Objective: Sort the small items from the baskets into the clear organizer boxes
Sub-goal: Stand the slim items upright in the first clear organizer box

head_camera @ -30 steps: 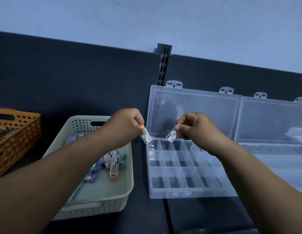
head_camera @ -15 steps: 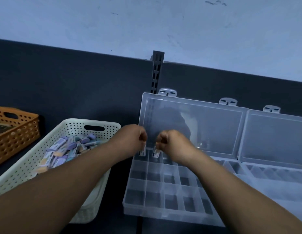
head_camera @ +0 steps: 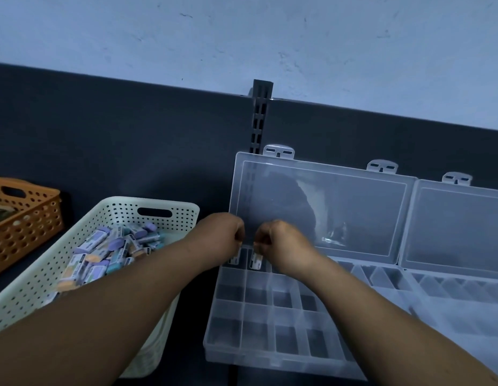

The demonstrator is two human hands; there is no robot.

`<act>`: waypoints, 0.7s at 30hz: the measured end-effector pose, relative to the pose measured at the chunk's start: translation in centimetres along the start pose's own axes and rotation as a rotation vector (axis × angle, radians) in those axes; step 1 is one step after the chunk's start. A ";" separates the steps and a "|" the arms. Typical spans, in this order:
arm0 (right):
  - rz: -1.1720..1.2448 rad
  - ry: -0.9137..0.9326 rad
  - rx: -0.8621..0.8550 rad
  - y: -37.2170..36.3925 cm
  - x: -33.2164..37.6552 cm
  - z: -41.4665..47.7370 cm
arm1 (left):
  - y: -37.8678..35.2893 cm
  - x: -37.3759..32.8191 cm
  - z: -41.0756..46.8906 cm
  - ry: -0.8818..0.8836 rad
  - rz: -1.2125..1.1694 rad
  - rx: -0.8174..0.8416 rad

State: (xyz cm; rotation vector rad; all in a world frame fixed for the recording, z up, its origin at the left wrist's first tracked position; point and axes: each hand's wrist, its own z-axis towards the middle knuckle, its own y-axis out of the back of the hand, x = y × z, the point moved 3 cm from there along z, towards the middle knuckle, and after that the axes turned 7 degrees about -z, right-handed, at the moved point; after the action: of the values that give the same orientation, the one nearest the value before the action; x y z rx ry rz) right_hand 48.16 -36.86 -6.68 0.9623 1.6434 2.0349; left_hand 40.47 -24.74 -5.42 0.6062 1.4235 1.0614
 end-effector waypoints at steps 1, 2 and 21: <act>-0.002 -0.003 0.002 0.0 0.0 0.0 | -0.1 0.0 0.1 0.005 0.009 0.007; -0.003 -0.006 0.003 0.0 0.0 0.0 | -0.2 0.1 0.1 0.008 0.014 0.012; 0.017 -0.029 0.013 0.9 -0.1 -0.7 | 1.4 0.5 -0.8 -0.016 0.062 -0.010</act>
State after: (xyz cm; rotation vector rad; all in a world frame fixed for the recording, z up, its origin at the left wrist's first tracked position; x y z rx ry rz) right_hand 47.88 -37.73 -5.90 1.0085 1.6406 2.0139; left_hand 39.29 -23.92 -4.56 0.6538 1.3927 1.1094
